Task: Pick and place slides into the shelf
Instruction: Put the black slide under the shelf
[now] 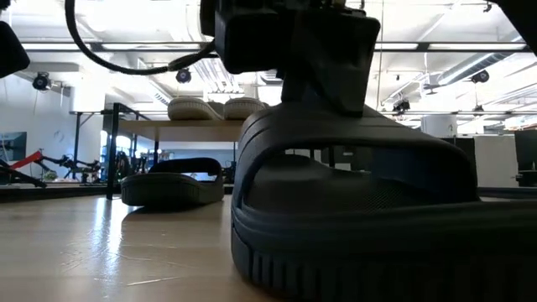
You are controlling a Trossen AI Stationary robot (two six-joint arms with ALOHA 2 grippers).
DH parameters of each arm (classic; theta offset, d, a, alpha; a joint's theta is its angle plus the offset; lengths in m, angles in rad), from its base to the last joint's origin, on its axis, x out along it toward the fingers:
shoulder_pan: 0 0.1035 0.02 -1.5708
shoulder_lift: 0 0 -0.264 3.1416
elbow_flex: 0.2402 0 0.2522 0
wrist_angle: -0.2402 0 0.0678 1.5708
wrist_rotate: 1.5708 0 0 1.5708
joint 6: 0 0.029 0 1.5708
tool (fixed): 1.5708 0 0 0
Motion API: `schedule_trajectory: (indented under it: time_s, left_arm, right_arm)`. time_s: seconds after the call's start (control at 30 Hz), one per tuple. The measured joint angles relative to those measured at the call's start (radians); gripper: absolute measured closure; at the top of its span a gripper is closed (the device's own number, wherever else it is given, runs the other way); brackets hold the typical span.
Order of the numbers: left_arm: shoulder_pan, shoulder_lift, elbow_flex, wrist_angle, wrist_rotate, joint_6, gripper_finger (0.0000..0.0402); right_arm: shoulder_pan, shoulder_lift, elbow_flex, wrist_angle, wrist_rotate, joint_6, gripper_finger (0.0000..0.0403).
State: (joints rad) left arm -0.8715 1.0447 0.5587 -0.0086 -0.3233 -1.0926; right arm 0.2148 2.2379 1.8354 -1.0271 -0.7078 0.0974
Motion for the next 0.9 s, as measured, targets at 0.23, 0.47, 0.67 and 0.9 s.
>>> schedule_trajectory:
  time_s: [0.23,0.47,0.67,0.9]
  left_arm:
    - [-0.002,0.0,0.0,-0.001,0.0,0.032,0.0402]
    - [-0.01,0.0,0.0,-0.002,0.0,0.062,0.0402]
    - [-0.021,0.0,0.0,-0.002,0.0,0.061,0.0402]
    - [-0.021,0.0,0.0,-0.003,-0.028,0.059,0.0402]
  right_arm:
    - [0.003,-0.075,0.03,0.021,0.227,0.173,0.0391]
    - [0.02,-0.169,0.029,0.001,0.438,0.423,0.0391]
    - [0.027,-0.254,0.015,0.013,0.747,0.952,0.0391]
    - [0.094,-0.321,-0.024,0.012,1.063,1.46,0.039]
